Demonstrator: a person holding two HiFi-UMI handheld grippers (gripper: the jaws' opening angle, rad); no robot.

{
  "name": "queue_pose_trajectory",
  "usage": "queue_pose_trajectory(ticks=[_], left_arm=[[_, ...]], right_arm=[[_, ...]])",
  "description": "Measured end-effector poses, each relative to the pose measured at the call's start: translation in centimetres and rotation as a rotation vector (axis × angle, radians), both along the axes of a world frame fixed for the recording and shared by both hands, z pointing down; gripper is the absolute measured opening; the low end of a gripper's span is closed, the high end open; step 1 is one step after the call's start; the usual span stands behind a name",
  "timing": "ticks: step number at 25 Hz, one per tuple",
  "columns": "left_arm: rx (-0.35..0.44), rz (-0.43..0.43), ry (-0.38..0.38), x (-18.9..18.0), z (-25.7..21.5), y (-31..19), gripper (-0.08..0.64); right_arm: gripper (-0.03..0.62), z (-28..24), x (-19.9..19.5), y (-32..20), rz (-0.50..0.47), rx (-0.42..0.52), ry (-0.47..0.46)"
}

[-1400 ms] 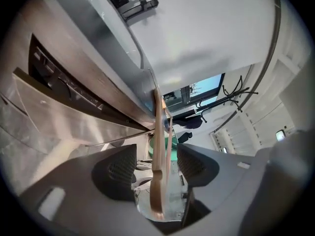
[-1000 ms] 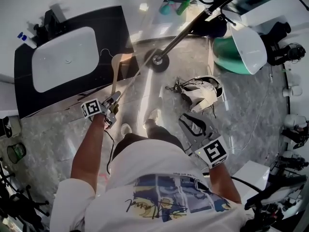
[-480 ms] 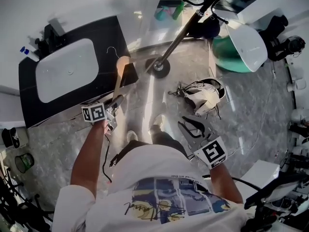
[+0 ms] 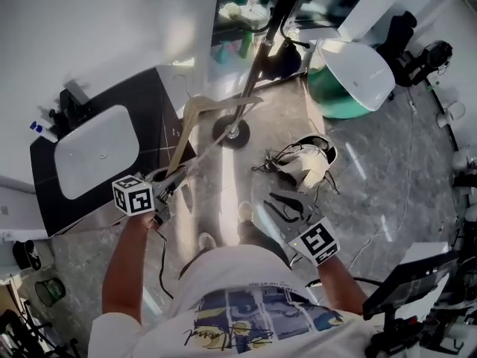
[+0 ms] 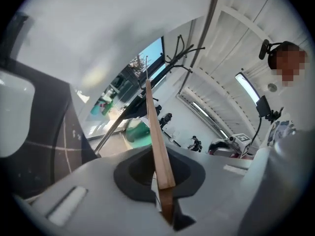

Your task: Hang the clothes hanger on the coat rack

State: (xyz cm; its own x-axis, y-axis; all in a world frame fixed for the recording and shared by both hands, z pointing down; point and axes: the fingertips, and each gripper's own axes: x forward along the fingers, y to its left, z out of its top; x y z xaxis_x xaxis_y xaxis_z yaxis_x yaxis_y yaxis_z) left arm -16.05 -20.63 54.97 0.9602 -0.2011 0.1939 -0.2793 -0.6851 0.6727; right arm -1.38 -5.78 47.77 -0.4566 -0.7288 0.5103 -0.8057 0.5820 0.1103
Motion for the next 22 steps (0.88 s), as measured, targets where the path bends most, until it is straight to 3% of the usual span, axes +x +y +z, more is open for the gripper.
queue_pose_trajectory(ticks=[13,22], left_arm=[[0.225,0.293,0.053,12.3,-17.8,-0.8,0.006],[0.35,0.394,0.092,20.9,-25.4,-6.9,0.006]], right_arm=[[0.078,-1.0,7.7,-3.6,0.041,0.046,-0.056],[0.078,-1.0,14.1,-6.9,0.08,0.068,-0.086]])
